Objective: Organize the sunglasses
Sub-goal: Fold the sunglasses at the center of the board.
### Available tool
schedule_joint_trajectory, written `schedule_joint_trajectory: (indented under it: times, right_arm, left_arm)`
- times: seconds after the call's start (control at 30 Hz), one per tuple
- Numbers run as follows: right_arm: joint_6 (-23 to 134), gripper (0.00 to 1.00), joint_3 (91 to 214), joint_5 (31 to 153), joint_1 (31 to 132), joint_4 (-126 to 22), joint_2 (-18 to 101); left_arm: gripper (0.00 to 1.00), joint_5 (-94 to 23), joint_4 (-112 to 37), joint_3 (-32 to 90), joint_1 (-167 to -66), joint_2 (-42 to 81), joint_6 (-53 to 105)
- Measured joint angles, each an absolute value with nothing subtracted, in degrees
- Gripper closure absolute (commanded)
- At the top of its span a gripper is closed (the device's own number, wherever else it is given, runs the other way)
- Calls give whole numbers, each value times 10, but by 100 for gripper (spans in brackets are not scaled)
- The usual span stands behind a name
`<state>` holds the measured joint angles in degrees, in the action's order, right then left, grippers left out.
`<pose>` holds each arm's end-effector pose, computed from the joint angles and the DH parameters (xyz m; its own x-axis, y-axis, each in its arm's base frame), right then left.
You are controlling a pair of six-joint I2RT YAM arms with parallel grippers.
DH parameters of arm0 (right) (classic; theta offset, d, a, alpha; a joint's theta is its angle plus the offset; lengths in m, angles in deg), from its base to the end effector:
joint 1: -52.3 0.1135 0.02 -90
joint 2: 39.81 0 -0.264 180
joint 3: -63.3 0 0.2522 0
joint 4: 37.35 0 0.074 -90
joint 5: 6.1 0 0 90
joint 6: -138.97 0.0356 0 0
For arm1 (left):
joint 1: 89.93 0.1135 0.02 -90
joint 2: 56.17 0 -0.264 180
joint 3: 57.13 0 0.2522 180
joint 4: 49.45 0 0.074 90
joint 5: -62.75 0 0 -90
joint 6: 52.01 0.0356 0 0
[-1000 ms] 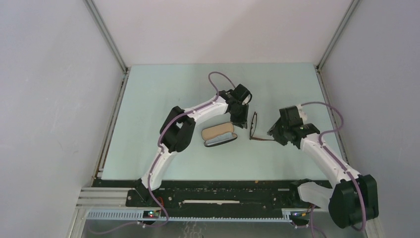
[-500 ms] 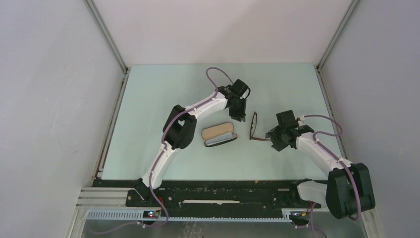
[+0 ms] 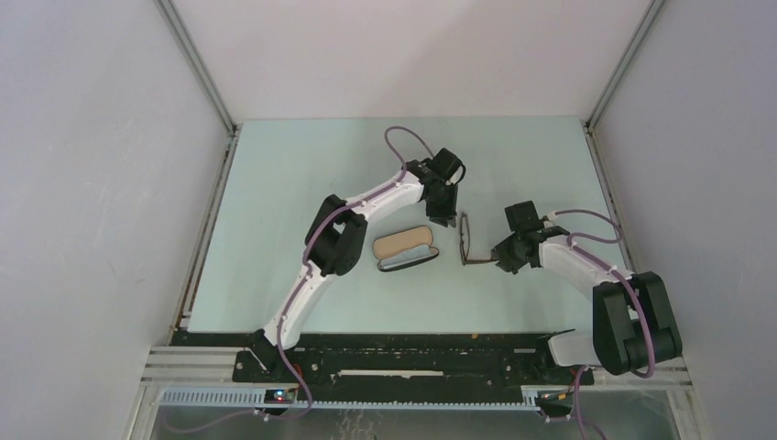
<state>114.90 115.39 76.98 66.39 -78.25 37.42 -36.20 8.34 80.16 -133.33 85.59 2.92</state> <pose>0.2284 0.0529 0.1639 -0.5388 0.7993 -0.2662 0.7301 0.6007 0.3259 0.3810 -0.3679 0.1606 -0.9465 0.1139 -0.3018 0.2291 0.8961 -0.3801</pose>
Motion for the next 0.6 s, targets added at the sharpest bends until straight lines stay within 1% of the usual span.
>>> schedule_joint_trajectory:
  times: [0.07, 0.1, 0.37, 0.6]
  right_arm:
    - [1137, 95, 1161, 768, 664, -782, 378]
    - [1128, 99, 1165, 768, 664, -780, 379]
    - [1073, 100, 1193, 765, 674, -770, 408]
    - [1047, 100, 1211, 740, 717, -786, 415]
  left_arm:
    - [70, -360, 87, 806, -1335, 857, 30]
    - [70, -359, 89, 810, -1337, 860, 30]
    - [69, -364, 96, 818, -1352, 862, 30]
    - [69, -372, 102, 829, -1361, 867, 29]
